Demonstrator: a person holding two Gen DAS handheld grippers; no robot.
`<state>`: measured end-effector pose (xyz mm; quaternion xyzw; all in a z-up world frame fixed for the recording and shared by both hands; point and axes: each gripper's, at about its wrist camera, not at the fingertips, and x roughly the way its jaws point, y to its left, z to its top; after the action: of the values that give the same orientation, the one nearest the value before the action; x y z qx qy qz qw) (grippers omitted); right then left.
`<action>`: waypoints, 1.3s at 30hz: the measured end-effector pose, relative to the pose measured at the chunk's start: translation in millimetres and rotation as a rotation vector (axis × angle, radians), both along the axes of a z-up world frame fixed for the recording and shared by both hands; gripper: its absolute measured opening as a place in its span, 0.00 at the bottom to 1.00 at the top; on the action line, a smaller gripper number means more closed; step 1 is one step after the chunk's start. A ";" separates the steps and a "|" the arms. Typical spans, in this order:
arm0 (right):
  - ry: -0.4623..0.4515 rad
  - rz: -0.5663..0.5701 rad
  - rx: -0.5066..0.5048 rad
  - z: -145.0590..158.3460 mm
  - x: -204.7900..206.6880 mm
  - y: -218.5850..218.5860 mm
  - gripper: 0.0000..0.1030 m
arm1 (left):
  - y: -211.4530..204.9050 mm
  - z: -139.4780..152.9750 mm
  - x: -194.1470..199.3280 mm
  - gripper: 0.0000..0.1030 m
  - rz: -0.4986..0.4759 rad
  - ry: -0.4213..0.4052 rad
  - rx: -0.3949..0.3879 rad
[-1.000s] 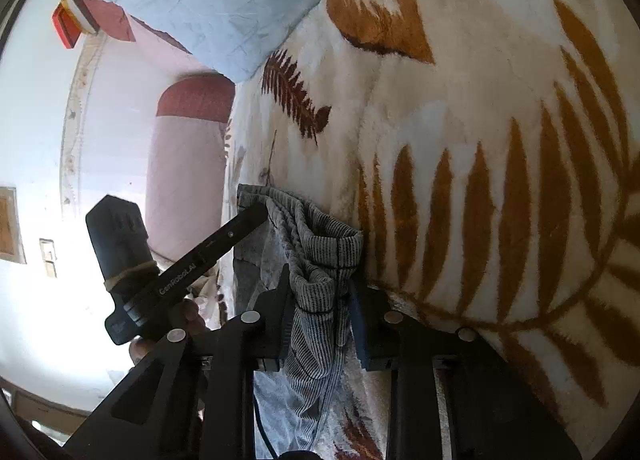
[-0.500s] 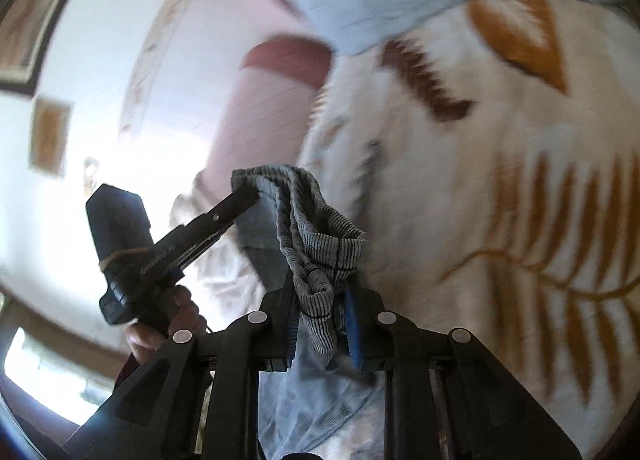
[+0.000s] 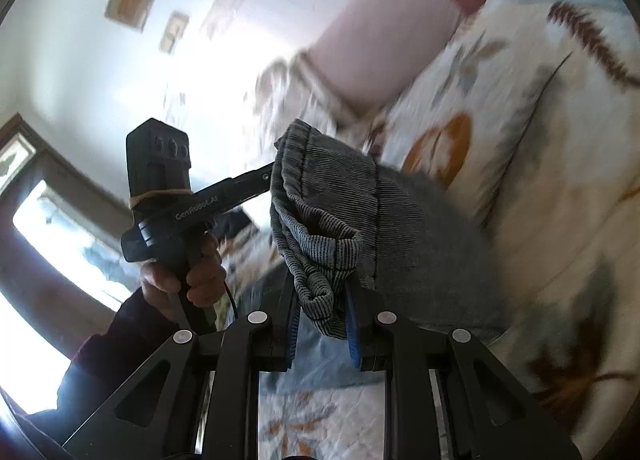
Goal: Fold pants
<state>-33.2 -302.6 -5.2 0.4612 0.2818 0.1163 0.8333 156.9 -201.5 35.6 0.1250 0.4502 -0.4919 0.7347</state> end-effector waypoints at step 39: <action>0.252 0.099 -0.188 -28.9 22.6 18.2 0.52 | 150.2 -35.2 -132.1 0.36 0.552 -0.052 -0.103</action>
<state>-10.6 -284.5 -34.1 0.3777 0.4162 0.0717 0.8240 24.7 -51.3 0.4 -0.0275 0.4227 -0.2920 0.8575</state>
